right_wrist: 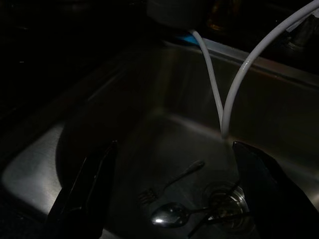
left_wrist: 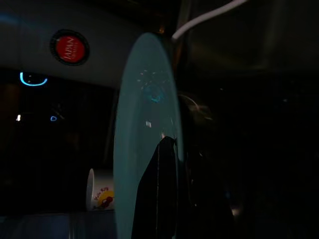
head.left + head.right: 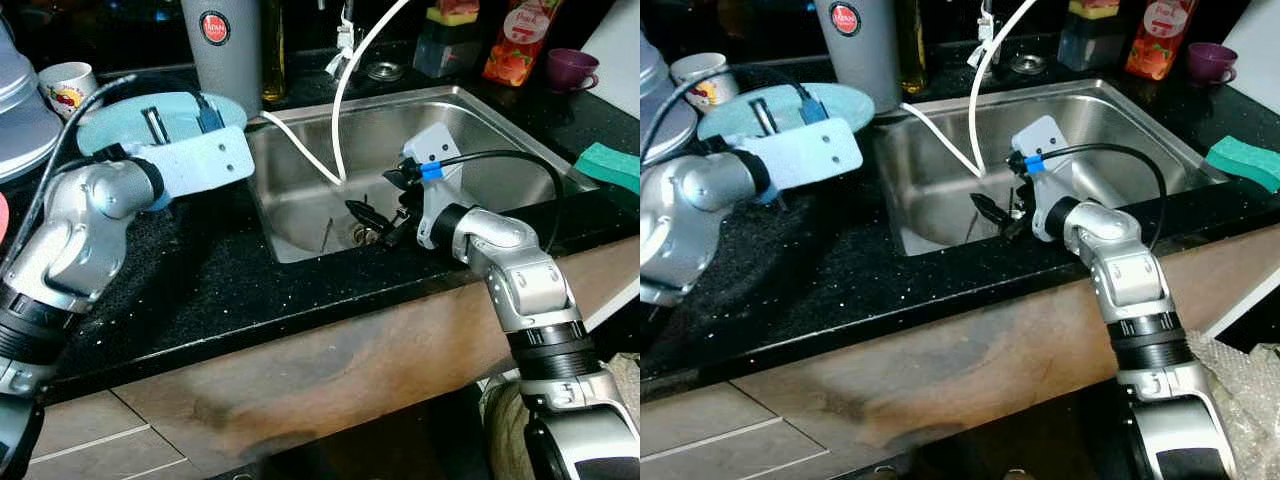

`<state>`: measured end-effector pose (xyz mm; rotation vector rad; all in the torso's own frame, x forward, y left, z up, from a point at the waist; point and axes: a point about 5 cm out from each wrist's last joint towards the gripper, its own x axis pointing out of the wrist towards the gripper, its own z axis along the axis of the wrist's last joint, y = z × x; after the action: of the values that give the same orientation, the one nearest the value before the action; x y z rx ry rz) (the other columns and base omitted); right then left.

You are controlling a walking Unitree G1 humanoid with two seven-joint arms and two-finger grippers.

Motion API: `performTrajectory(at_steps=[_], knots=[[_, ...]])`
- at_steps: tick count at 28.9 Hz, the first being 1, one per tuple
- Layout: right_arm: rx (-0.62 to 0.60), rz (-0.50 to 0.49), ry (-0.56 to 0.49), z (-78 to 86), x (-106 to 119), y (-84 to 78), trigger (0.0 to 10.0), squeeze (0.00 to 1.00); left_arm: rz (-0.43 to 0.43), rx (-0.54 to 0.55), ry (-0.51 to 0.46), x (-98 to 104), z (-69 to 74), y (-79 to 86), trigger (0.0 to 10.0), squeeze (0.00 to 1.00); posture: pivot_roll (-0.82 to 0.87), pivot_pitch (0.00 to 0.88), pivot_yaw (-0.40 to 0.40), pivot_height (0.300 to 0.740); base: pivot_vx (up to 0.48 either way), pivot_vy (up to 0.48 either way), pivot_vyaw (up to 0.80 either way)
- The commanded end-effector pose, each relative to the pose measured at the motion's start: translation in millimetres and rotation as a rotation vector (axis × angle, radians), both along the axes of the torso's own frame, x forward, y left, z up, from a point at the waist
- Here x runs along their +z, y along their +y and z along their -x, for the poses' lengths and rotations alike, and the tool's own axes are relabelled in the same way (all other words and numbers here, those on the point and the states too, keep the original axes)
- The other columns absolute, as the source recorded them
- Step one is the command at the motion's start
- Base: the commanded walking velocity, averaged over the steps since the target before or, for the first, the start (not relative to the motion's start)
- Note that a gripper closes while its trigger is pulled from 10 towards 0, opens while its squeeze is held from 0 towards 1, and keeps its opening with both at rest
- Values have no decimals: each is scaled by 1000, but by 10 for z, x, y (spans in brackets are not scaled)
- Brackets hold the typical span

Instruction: Kitchen organization

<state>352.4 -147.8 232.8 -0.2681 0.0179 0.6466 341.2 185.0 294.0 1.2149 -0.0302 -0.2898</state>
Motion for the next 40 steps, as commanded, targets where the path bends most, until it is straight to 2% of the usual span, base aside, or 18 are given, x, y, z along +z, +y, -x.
performTrajectory(at_steps=[1, 7, 9, 10, 11, 13, 14, 16, 19, 20, 23, 26, 29, 31, 33, 34, 36, 40], knots=[[-6, -10, 2, 7, -12, -24, 10000, 0, 11, -2, -20, 16, -22, -8, 0, 0, 37, 62, -11, 740, 0, 0, 0], [-6, -8, 2, 6, -9, -26, 10000, 0, 7, -7, -49, 40, -28, -19, 0, 0, 38, 68, -14, 740, 0, 0, 0], [-6, -8, 1, 3, -8, -26, 10000, 0, 28, -8, -146, 145, -36, -42, 0, 0, 39, 69, -14, 740, 0, 0, 0], [-6, -9, 1, 1, -7, -24, 10000, 0, 53, -22, -248, 269, -32, -80, 0, 0, 40, 69, -15, 740, 0, 0, 0], [-6, -9, 1, 1, -7, -24, 10000, 0, 53, -22, -248, 269, -32, -80, 0, 0, 40, 69, -15, 740, 0, 0, 0], [-5, -9, 0, -3, -5, -18, 10000, 0, 113, -74, -430, 510, 16, -180, 0, 0, 41, 68, -16, 740, 0, 0, 0], [-5, -9, 0, -3, -5, -18, 10000, 0, 113, -74, -430, 510, 16, -180, 0, 0, 41, 68, -16, 740, 0, 0, 0], [-3, -10, -1, -6, -4, -11, 10000, 0, 226, -161, -529, 672, 88, -320, 0, 0, 42, 68, -16, 740, 0, 0, 0], [-3, -13, -3, -9, 0, -1, 10000, 0, 445, -313, -551, 690, 141, -555, 0, 0, 40, 68, -11, 740, 0, 0, 0], [-3, -13, -3, -9, 0, -1, 10000, 0, 445, -313, -551, 690, 141, -555, 0, 0, 40, 68, -11, 740, 0, 0, 0], [-9, -14, -6, -10, 3, -7, 10000, 0, 527, -443, -503, 547, 149, -747, 0, 0, 40, 70, -8, 740, 0, 0, 0], [-13, -14, -8, -10, 5, -11, 10000, 0, 569, -457, -460, 474, 127, -793, 0, 0, 36, 72, -4, 740, 0, 0, 0], [-42, -20, -14, -15, 19, -52, 10000, 0, 665, -468, -347, 232, 33, -925, 0, 0, 30, 74, 2, 740, 0, 0, 0], [-66, -19, -16, -22, 22, -92, 10000, 0, 789, -436, -214, 90, -59, -968, 0, 0, 29, 74, 2, 740, 0, 0, 0], [-103, -11, -12, -34, 1, -147, 10000, 0, 941, -463, -124, -10, -100, -1044, 0, 0, 28, 74, 6, 740, 0, 0, 0], [-109, -10, -11, -34, -3, -156, 10000, 0, 969, -466, -112, -32, -106, -1061, 0, 0, 28, 74, 6, 740, 0, 0, 0], [-112, -10, -11, -32, -7, -162, 10000, 0, 977, -471, -30, -125, -127, -1111, 0, 0, 26, 76, 9, 740, 0, 0, 0], [-115, -9, -12, -29, -8, -163, 10000, 0, 965, -479, -4, -206, -142, -1126, 0, 0, 27, 75, 11, 740, 0, 0, 0]])
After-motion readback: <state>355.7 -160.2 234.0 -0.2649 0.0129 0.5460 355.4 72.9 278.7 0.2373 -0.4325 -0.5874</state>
